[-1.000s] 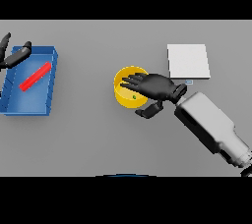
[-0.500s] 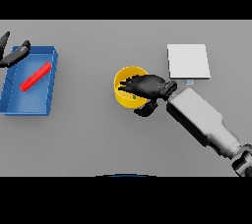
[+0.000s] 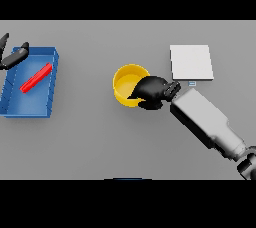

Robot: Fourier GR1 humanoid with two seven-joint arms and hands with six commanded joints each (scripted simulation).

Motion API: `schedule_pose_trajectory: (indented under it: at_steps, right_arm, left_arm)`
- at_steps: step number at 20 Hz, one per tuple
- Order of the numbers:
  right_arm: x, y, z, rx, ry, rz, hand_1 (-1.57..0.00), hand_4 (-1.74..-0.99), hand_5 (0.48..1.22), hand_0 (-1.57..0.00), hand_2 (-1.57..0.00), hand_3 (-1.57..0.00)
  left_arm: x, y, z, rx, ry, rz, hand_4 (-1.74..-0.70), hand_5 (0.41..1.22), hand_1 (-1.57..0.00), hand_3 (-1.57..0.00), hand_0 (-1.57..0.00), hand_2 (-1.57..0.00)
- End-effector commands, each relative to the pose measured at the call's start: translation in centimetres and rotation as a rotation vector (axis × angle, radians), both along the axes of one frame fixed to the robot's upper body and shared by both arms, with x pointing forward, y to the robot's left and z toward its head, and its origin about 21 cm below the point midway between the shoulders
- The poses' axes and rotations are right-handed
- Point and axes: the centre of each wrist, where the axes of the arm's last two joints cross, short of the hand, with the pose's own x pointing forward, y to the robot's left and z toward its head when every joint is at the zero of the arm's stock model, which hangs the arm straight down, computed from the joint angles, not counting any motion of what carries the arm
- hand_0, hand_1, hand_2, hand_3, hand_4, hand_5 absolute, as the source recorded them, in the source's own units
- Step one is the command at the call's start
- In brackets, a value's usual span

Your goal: Pick up the red beaker and tilt it to pour out 1 green nut into yellow bowl. Pick up the yellow bowl and place it on the metallic measuring scale.

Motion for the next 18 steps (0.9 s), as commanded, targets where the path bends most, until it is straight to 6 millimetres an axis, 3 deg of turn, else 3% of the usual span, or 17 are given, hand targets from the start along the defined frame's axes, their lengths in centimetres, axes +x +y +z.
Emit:
schedule_pose_trajectory:
  at_steps: [1,4,7,13,15,18]
  right_arm:
    - [-0.3,-0.3,0.0,-0.001,0.006,-0.011,-1.27,-1.637,1.152,-1.28,-1.19,-1.03]
    - [-0.2,0.0,0.6,-0.019,0.021,-0.019,-1.41,-1.688,1.186,-1.42,-1.32,-1.13]
    - [-0.1,-0.1,1.2,-0.003,0.016,-0.020,-1.49,-1.714,1.203,-1.49,-1.36,-1.20]
    - [-0.1,-1.2,4.5,0.002,-0.002,-0.046,-1.55,-1.734,1.216,-1.55,-1.48,-1.16]
    - [-0.2,-1.6,6.1,-0.008,-0.030,-0.072,-1.56,-1.736,1.218,-1.56,-1.45,-1.20]
    - [-1.1,-2.3,6.7,-0.018,-0.064,-0.101,-1.56,-1.739,1.219,-1.56,-1.47,-1.19]
  left_arm:
    - [0.0,0.0,-0.2,0.007,0.002,0.003,-0.78,0.712,0.00,0.00,0.00,0.00]
    - [0.2,-0.2,0.1,0.009,0.002,0.003,-0.78,0.710,0.00,0.00,0.00,0.00]
    - [0.1,-0.2,0.0,-0.005,-0.006,-0.002,-0.79,0.704,0.00,0.00,0.00,0.00]
    - [-0.2,0.1,0.4,0.018,-0.012,-0.005,-0.77,0.705,0.00,0.00,0.00,0.00]
    - [-0.2,-0.1,0.5,-0.004,-0.012,-0.013,-0.78,0.702,0.00,0.00,0.00,0.00]
    - [0.0,-0.3,0.6,-0.020,-0.008,-0.003,-0.79,0.702,0.00,0.00,0.00,0.00]
